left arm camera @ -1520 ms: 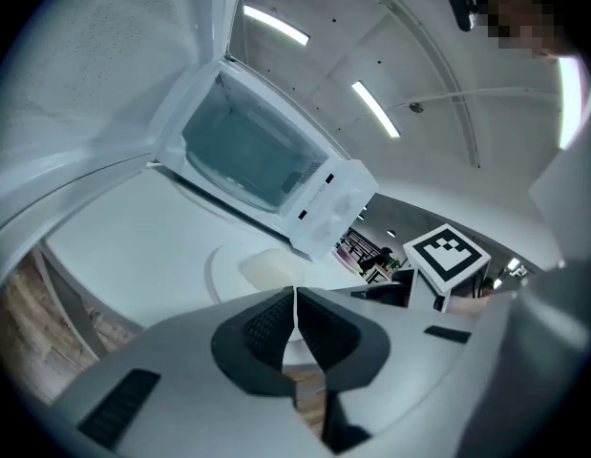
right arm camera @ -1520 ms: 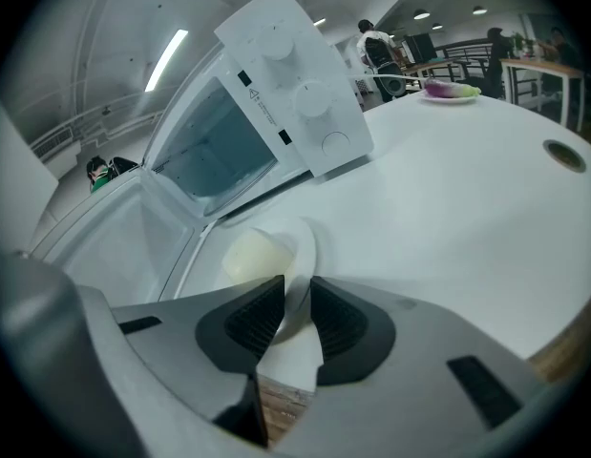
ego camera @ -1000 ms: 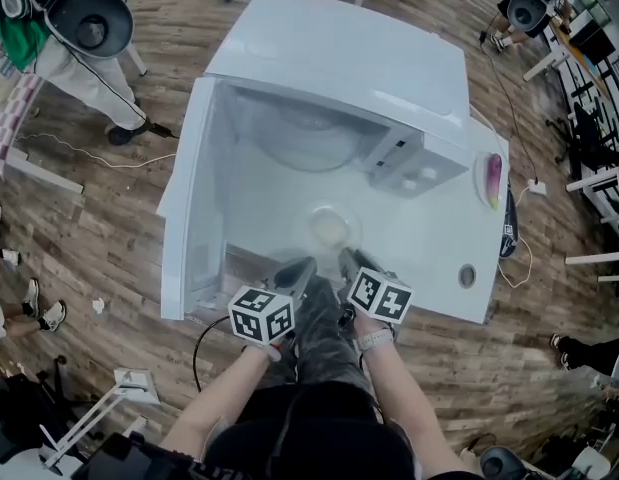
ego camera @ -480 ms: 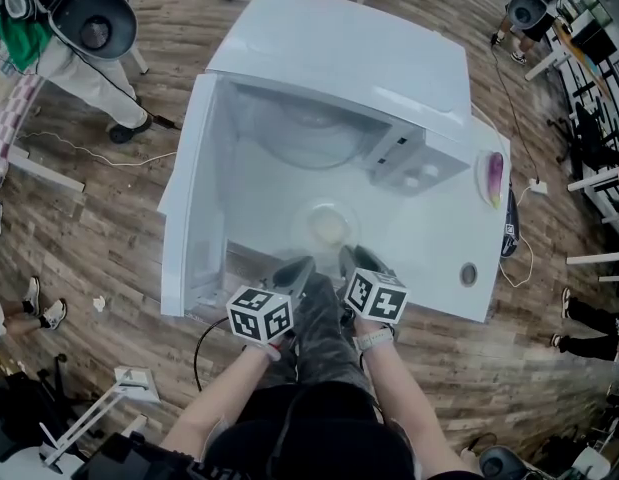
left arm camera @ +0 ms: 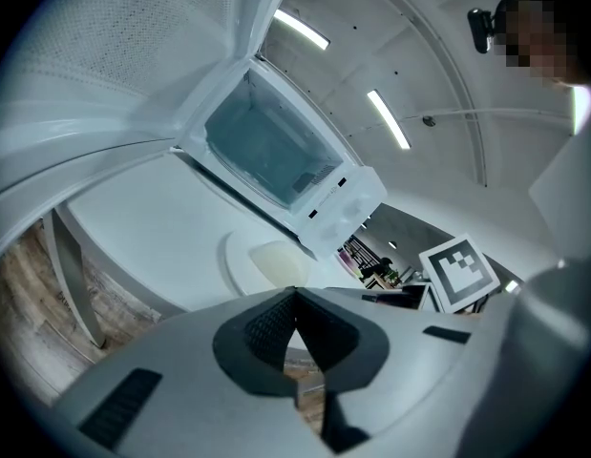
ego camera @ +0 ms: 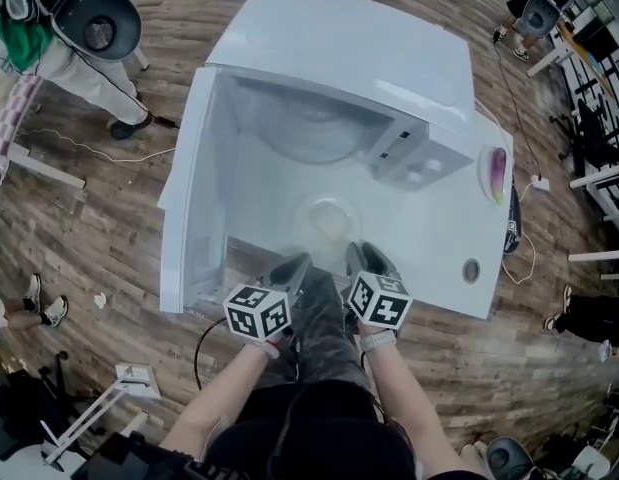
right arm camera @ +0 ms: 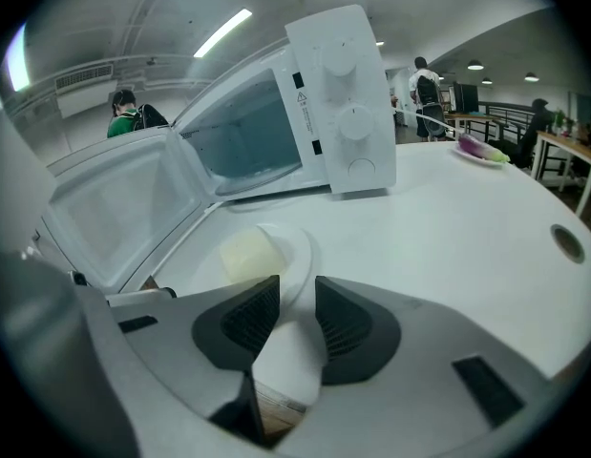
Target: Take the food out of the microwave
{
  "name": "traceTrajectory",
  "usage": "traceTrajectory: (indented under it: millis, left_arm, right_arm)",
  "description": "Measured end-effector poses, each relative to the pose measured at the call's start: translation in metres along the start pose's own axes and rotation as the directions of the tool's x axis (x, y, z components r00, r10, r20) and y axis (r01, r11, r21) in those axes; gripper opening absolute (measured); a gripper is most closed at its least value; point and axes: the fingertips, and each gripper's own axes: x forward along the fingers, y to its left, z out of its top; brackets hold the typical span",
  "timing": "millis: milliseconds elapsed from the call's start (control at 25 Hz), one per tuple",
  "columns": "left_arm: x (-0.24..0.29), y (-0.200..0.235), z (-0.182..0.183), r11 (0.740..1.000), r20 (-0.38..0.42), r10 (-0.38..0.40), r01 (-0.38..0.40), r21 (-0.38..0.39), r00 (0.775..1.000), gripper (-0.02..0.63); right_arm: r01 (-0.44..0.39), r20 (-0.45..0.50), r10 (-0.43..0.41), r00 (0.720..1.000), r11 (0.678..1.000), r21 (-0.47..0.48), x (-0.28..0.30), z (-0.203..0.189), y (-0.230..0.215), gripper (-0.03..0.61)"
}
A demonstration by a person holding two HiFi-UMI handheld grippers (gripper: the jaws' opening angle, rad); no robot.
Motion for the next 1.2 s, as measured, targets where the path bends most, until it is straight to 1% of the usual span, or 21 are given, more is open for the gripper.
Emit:
traceTrajectory:
  millis: [120, 160, 280, 360, 440, 600, 840, 1000, 1200]
  left_arm:
    - [0.0, 0.001, 0.0, 1.0, 0.002, -0.001, 0.001, 0.004, 1.0, 0.009]
    - [0.0, 0.0, 0.001, 1.0, 0.004, -0.004, 0.004, 0.005, 1.0, 0.009]
    - [-0.002, -0.001, 0.002, 1.0, 0.014, -0.011, 0.011, 0.011, 1.0, 0.009]
    - [-0.004, -0.002, 0.002, 1.0, 0.018, -0.015, 0.015, 0.014, 1.0, 0.009]
    - [-0.006, -0.003, 0.002, 1.0, 0.02, -0.021, 0.021, 0.018, 1.0, 0.009]
    - [-0.006, -0.006, 0.006, 0.999, 0.027, -0.034, 0.033, 0.032, 0.999, 0.009]
    - [-0.007, -0.018, 0.007, 0.995, 0.021, -0.066, 0.064, 0.072, 0.998, 0.009]
    - [-0.009, -0.025, 0.012, 0.987, 0.039, -0.088, 0.082, 0.138, 0.995, 0.009]
    - [-0.012, -0.031, 0.02, 0.977, 0.085, -0.08, 0.061, 0.206, 0.993, 0.009]
  right_arm:
    - [-0.002, 0.024, 0.002, 1.0, 1.0, -0.004, -0.003, 0.001, -0.002, 0.104]
    - [0.003, 0.034, -0.002, 0.999, 1.0, -0.014, -0.005, 0.002, -0.003, 0.077]
    - [0.005, 0.067, -0.002, 0.998, 0.999, -0.052, -0.01, 0.006, -0.002, 0.044]
    - [-0.004, 0.09, 0.01, 0.996, 0.998, -0.063, -0.014, 0.008, 0.001, 0.032]
    - [-0.032, 0.115, 0.04, 0.993, 0.997, -0.071, -0.018, 0.011, 0.007, 0.018]
    - [-0.115, 0.143, 0.127, 0.982, 0.989, -0.088, -0.026, 0.015, 0.021, 0.017]
    - [-0.199, 0.137, 0.218, 0.966, 0.97, -0.141, -0.041, 0.009, 0.04, 0.017]
    - [-0.234, 0.164, 0.268, 0.949, 0.951, -0.202, -0.054, 0.015, 0.053, 0.017]
    - [-0.237, 0.2, 0.305, 0.931, 0.923, -0.302, -0.072, 0.02, 0.062, 0.017]
